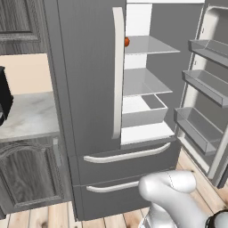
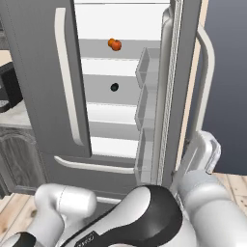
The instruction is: Place the apple in the correct fridge rack based on whether it is a fruit or vegetable. Finally, close the fridge door.
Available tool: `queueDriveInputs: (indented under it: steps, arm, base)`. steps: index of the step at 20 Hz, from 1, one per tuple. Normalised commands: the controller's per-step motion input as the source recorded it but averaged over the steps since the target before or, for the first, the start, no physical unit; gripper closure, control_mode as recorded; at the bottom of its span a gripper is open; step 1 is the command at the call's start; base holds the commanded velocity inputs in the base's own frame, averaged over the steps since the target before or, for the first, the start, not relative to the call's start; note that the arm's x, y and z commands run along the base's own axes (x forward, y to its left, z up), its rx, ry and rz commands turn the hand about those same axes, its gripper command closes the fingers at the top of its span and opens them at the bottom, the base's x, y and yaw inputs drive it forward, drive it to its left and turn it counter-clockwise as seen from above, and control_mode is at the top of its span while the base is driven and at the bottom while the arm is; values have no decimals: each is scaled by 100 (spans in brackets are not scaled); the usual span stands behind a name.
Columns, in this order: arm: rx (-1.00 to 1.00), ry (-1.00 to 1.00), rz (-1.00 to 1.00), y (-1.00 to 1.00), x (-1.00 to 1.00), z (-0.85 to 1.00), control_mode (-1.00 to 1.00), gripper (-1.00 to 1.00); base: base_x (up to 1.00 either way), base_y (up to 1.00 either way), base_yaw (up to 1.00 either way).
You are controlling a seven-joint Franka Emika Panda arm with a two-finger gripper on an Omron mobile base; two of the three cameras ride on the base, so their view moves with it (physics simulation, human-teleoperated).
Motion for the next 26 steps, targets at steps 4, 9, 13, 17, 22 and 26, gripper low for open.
queueDriveInputs:
  steps: [4, 9, 13, 17, 22, 26]
  arm:
    - [17, 10, 6, -52, 69, 0, -100, -100]
    - [6, 7, 8, -22, 67, -15, -100, -100]
    - [7, 0, 7, -46, 41, -29, -100, -100]
    - [7, 0, 7, -45, 33, -31, -100, -100]
    - [1, 0, 11, -23, 29, -47, -100, -100]
    - [0, -4, 12, -10, 18, -58, -100, -100]
  base:
    - [0, 0, 0]
    - [0, 0, 0]
    - [0, 0, 0]
    - [0, 0, 0]
    - [0, 0, 0]
    - [0, 0, 0]
